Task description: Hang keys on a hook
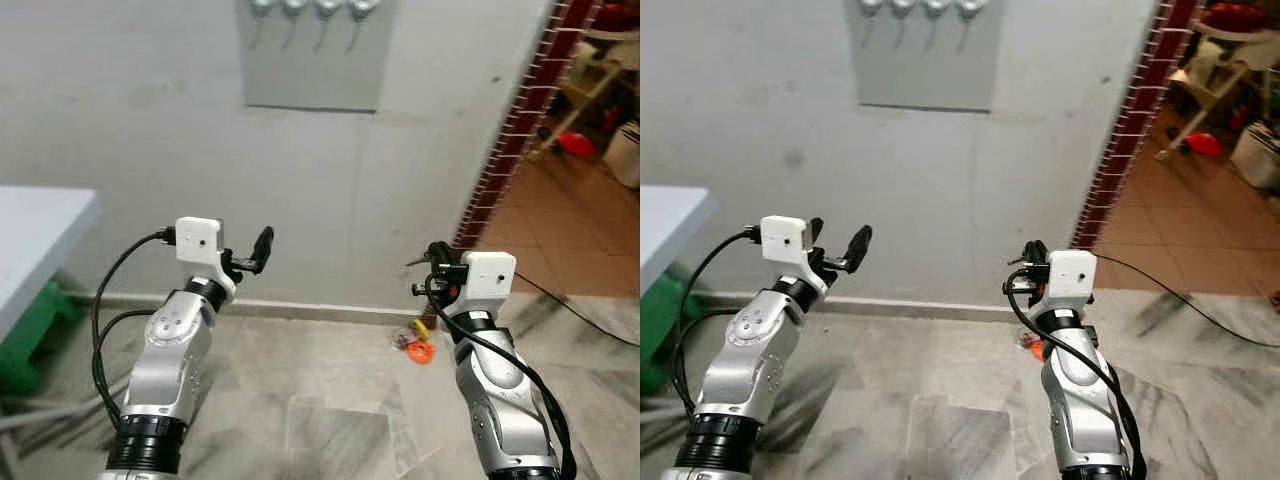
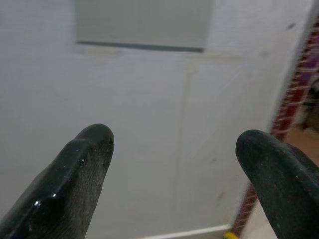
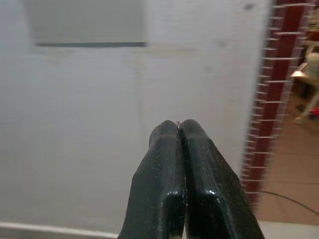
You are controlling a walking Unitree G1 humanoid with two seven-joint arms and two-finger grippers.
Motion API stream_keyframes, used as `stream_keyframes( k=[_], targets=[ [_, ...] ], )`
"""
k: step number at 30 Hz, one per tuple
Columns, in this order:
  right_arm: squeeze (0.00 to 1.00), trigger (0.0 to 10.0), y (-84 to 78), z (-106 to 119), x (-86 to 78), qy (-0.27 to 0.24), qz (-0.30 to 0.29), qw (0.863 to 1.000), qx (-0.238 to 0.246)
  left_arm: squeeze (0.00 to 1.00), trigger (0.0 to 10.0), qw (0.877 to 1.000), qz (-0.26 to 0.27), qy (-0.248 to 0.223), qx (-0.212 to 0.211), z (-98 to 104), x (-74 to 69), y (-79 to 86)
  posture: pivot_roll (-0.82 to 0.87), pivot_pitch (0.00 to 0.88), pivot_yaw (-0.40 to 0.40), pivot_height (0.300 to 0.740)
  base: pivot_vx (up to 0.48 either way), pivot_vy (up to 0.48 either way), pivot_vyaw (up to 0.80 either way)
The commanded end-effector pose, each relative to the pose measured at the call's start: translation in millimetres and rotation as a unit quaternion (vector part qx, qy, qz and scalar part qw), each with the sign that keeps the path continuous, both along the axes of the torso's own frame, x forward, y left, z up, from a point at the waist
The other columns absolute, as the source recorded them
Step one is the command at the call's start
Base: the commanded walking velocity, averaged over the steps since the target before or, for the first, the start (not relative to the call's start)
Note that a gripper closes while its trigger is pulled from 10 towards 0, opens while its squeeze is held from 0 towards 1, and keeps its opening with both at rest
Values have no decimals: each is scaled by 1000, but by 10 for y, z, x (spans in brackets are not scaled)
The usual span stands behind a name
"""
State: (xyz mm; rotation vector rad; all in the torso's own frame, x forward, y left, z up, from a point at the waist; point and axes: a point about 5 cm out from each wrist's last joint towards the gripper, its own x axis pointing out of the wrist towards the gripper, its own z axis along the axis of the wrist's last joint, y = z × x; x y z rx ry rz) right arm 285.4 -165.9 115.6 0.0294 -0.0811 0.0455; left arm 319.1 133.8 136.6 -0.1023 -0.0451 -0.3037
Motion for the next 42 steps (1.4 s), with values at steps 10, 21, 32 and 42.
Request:
stream_keyframes(
  k=[10, 21, 32, 42],
  targets=[
    [0, 10000, 58, 74, 22, -15, 6, 1000, 5, 0, 10000, 1000, 6, 4, 1, 4, 4, 68, -86, 0, 13, 740, 413, 0, 0],
    [0, 10000, 59, 79, 22, -15, 9, 1000, 5, 0, 10000, 1000, 8, 5, -3, -3, -5, 68, -83, 0, 6, 740, 402, 0, 0],
    [0, 10000, 53, 78, 10, -13, 12, 1000, 3, 0, 10000, 1000, 10, 6, -4, -7, -22, 68, -81, 0, 2, 740, 398, 0, 0],
    [0, 10000, 53, 76, -7, -10, 14, 1000, 2, 0, 10000, 1000, 28, 5, 6, -15, -27, 69, -82, 0, -2, 740, 272, 0, 0]
  ],
)
